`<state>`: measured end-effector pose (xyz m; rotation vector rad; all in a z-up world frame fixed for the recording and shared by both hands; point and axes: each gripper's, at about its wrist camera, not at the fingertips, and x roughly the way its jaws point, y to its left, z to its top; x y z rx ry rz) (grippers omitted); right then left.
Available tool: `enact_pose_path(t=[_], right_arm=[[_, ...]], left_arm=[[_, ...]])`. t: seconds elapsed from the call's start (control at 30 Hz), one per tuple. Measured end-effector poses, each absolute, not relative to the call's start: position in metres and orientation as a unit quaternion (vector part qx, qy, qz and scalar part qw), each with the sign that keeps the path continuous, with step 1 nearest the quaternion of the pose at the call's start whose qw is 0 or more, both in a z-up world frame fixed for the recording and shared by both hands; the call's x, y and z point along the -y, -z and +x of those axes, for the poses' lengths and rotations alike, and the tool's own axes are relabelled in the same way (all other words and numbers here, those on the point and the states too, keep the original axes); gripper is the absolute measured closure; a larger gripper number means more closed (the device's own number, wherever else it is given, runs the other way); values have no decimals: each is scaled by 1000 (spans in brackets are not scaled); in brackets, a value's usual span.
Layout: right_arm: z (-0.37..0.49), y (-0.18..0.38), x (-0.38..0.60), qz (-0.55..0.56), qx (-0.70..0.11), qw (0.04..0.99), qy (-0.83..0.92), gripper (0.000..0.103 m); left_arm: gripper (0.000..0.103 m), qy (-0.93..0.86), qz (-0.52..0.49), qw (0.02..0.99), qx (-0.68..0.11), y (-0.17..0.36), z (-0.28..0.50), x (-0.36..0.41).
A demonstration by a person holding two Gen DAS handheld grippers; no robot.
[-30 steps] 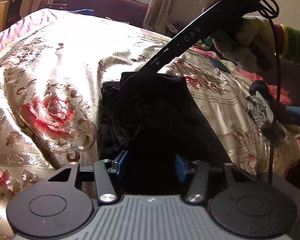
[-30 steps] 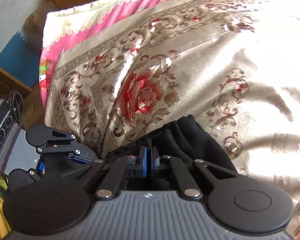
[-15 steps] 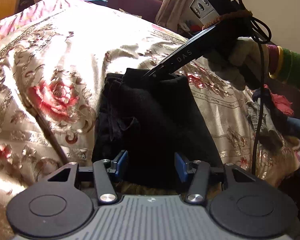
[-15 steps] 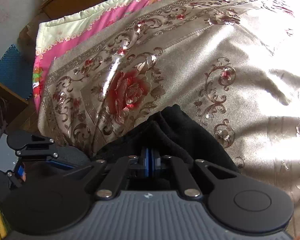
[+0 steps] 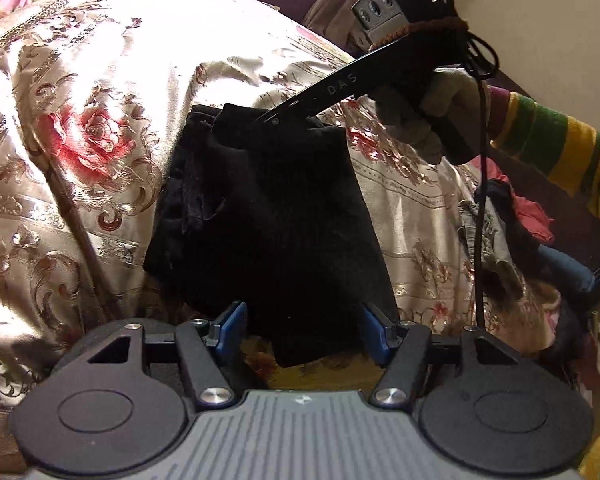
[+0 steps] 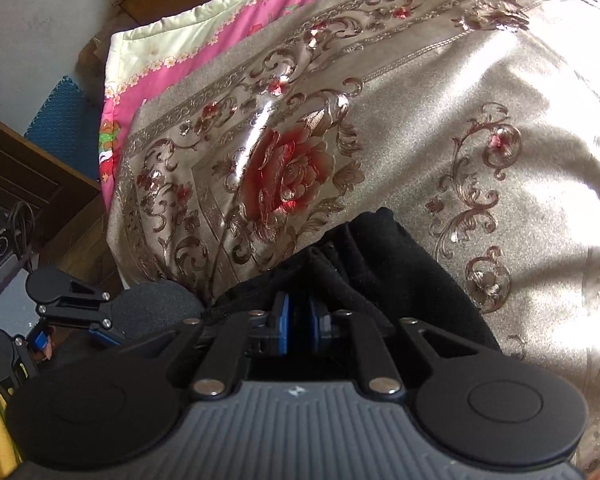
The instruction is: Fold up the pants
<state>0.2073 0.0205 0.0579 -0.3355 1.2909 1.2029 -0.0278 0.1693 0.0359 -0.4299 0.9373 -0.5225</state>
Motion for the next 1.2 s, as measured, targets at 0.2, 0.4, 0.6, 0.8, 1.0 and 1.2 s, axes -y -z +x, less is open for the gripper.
enact_pose_path(t=[0.2,0.4,0.6,0.8,1.0,1.2], right_arm=[[193,-66,-21,-177,-533,614,-554,53],[192,-60,-34,-213,-524,604,-561,54],[184,-56,-28,-180,-551,642,-502,100],[175,-129,26,-110,-474,738,-467,101],[208,-121,39,-55,-437,795,-417,103],[200,-86,35,-78,-472,759,-442,95]], left_arm=[[30,217,-150,850,-456,-34,-12,-136],[35,204,-129,856,-457,-31,-6,-118],[68,210,-145,859,-444,-36,-5,-131],[77,233,-130,884,-383,-66,-9,-141],[79,200,-112,891,-392,-49,15,-148],[77,192,-167,874,-415,-28,17,-162]])
